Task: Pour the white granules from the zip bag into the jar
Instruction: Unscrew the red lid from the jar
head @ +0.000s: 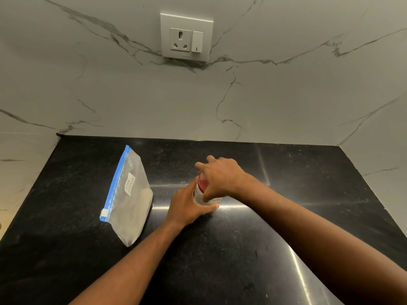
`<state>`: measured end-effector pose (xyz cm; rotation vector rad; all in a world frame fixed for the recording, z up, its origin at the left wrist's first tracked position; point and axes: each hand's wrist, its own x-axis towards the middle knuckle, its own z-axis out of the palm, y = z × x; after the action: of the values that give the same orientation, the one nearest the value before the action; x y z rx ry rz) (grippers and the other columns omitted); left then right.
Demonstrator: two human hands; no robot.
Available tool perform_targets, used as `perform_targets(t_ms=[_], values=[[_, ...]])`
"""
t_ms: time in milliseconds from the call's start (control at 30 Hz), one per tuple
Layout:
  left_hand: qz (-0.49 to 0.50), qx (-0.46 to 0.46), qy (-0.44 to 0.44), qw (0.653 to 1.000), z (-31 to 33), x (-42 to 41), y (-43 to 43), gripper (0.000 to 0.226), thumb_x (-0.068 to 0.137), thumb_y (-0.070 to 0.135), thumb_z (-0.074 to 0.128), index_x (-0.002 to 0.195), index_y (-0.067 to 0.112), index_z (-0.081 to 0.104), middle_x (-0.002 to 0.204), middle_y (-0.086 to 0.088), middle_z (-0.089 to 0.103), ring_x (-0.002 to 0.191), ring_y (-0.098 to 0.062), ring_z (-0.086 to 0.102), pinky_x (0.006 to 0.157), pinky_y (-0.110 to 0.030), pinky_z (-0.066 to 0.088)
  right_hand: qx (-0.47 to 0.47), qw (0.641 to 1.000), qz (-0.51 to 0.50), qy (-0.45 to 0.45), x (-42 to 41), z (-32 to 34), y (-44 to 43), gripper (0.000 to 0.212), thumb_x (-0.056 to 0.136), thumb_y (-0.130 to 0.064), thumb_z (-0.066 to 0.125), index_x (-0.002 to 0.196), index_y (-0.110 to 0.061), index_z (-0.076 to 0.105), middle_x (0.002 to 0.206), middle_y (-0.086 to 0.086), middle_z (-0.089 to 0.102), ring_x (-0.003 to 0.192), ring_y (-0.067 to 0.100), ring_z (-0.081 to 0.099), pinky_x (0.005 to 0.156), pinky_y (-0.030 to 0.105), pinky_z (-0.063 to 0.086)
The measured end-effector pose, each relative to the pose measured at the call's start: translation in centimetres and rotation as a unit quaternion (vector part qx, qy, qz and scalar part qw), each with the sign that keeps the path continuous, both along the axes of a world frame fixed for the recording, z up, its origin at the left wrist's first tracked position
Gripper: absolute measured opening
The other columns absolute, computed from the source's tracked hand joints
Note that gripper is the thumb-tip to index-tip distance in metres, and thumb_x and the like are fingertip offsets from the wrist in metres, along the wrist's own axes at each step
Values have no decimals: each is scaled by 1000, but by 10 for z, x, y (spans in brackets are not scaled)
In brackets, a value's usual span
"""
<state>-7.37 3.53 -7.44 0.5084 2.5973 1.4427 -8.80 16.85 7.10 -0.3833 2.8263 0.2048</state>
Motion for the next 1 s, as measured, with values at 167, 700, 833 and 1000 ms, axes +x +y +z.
perform_targets(t_ms=[167,700,833,1000], values=[[6,-22,6,1000,0,0,0,89,60,80,83,133,40,52,114,18,75,100,1,70,85,-22,59,26,995,98,-24,6,8,4,86,70,-33,89,140,-36,40,137,5,43,124,31,44,84,46,52],[19,-29,0,999,13,10,1,96,57,71,88,140,40,51,128,13,73,116,-11,69,92,-31,56,-444,779,-383,223,115,-91,91,48,66,-37,95,83,-16,55,98,2,63,89,24,63,76,33,53],[14,-42,-14,999,19,13,2,101,59,69,88,144,32,47,139,8,66,124,-14,63,94,-30,51,-420,794,-388,206,137,-139,83,48,67,-47,93,79,-19,55,118,-2,61,105,20,61,77,8,41],[-5,-37,-57,998,21,23,-2,122,68,57,93,164,28,23,164,0,42,148,-22,45,118,-43,42,-343,848,-369,162,138,-147,77,42,76,-59,81,93,-26,62,156,0,43,139,22,46,104,39,48]])
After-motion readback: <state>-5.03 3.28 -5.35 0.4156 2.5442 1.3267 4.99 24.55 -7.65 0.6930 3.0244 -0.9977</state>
